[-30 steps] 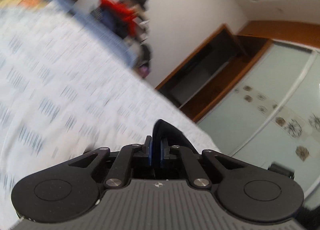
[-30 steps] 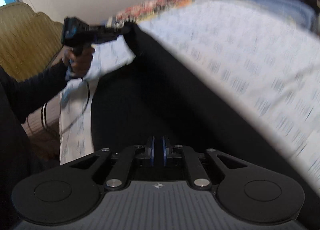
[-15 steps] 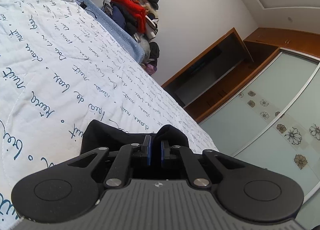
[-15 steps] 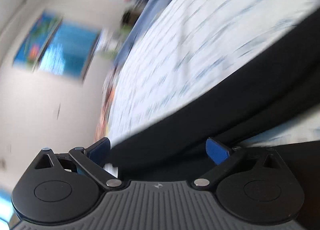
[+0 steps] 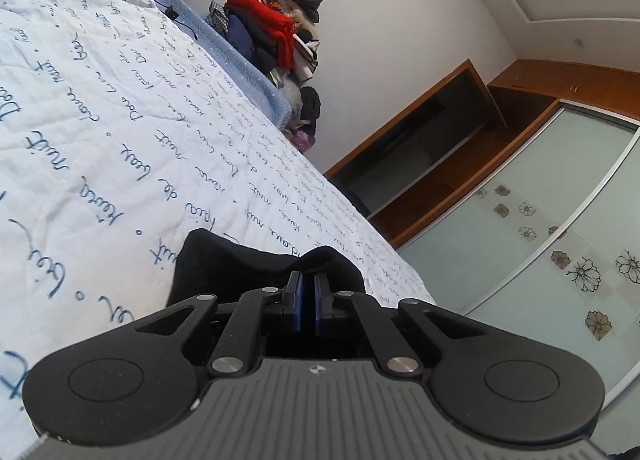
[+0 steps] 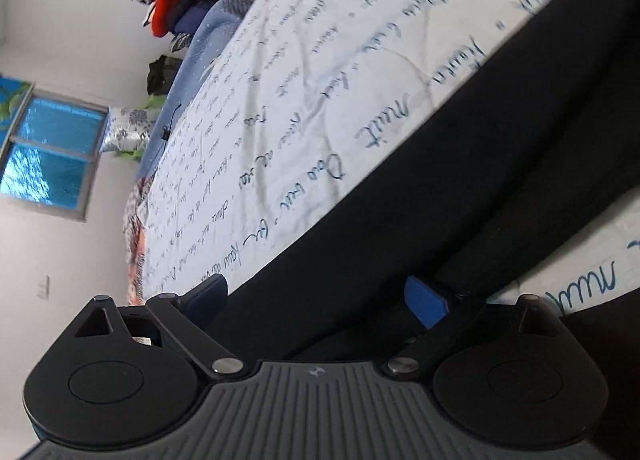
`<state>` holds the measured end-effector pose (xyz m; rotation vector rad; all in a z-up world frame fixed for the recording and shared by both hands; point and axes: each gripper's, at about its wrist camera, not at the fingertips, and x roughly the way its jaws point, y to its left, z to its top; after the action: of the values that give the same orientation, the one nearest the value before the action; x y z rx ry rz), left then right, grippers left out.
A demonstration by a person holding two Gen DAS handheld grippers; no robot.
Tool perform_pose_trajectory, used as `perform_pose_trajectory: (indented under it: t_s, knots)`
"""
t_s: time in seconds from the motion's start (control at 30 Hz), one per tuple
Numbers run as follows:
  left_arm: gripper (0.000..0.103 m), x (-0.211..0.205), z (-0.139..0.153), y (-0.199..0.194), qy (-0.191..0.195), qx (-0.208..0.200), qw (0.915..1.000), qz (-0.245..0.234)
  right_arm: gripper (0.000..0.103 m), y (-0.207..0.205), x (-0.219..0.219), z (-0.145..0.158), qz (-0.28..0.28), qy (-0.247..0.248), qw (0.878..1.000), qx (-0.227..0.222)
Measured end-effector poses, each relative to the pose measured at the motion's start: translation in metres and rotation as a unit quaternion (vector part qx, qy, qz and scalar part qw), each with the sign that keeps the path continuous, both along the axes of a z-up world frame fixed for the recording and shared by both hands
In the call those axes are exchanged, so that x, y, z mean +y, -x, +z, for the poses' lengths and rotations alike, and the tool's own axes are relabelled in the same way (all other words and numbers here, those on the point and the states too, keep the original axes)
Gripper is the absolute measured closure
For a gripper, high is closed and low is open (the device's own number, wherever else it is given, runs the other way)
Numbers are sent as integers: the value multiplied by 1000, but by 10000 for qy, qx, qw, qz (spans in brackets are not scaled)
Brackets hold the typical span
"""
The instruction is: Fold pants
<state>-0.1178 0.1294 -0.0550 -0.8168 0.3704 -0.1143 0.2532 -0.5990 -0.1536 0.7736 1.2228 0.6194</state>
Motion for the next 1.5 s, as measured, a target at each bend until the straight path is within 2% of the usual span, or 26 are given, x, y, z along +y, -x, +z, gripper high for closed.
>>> perform_pose_trajectory:
  t_s: [0.07, 0.13, 0.27, 0.33, 0.37, 0.47, 0.53, 0.6, 0.63, 0.67, 0.7, 0.73, 0.77, 0.83, 0.9, 0.97, 1.07, 1.1, 1.2, 1.23, 1.33, 1.5]
  knots:
    - [93, 1, 1, 6, 29, 23, 9999, 119, 7, -3, 0, -4, -97, 127, 9997, 169]
    - [93, 2, 4, 13, 59, 46, 9998, 200, 7, -2, -3, -8, -273, 34, 9990, 350]
    - [92, -5, 16, 27, -114, -61, 9996, 266, 6, -3, -1, -13, -402, -20, 9981, 462]
    - [92, -8, 19, 28, -112, -101, 9995, 280, 0, -5, 1, -15, -594, -182, 9965, 563]
    - [92, -10, 19, 28, -109, -108, 9995, 272, 0, -7, 3, -14, -608, -328, 9956, 635]
    - [92, -12, 19, 24, -32, -2, 9994, 341, 0, -6, 25, -30, -365, -1247, 9852, 1117]
    - [89, -14, 18, 22, 52, 77, 9993, 373, 2, -2, 33, -28, -337, -1068, 9900, 858]
    - [78, -18, 19, 23, 90, 141, 9988, 457, 3, 1, 30, -27, -486, -1008, 9917, 634]
    - [68, -19, 19, 23, 130, 175, 9984, 521, 11, 3, 27, -28, -656, -1018, 9908, 609]
    - [63, -20, 18, 23, 233, 220, 9976, 607, 18, 5, 26, -28, -772, -907, 9915, 525]
    - [58, -22, 17, 23, 385, 254, 9965, 698, 39, 7, 29, -26, -737, -666, 9944, 361]
    - [56, -23, 16, 23, 546, 268, 9951, 780, 65, 8, 33, -24, -672, -387, 9968, 206]
    - [56, -24, 14, 24, 712, 279, 9932, 878, 75, 10, 35, -27, -641, -290, 9974, 150]
    - [56, -24, 11, 23, 1019, 383, 9883, 1069, 93, 10, 32, -42, -725, -473, 9958, 314]
    - [56, -24, 8, 21, 1392, 523, 9816, 1197, 98, 8, 24, -53, -820, -669, 9933, 466]
    - [56, -29, 8, 18, 1613, 634, 9779, 1173, 98, 7, 22, -56, -820, -790, 9920, 544]
    - [54, -39, 13, 13, 1619, 665, 9772, 1199, 98, 6, 21, -56, -820, -794, 9919, 554]
    - [48, -40, 12, 9, 1647, 703, 9757, 1259, 98, 6, 21, -57, -833, -799, 9917, 563]
    - [46, -38, 3, -4, 1753, 1136, 9639, 1652, 98, 6, 19, -58, -862, -842, 9908, 616]
    - [46, -37, 0, -7, 1779, 1211, 9624, 1657, 98, 6, 20, -59, -868, -863, 9903, 652]
    - [44, -38, 0, -15, 1620, 1262, 9647, 1646, 98, 4, 18, -61, -875, -971, 9884, 779]
    - [42, -43, 11, -34, 1600, 1272, 9663, 1563, 97, 1, 20, -61, -912, -1000, 9868, 893]
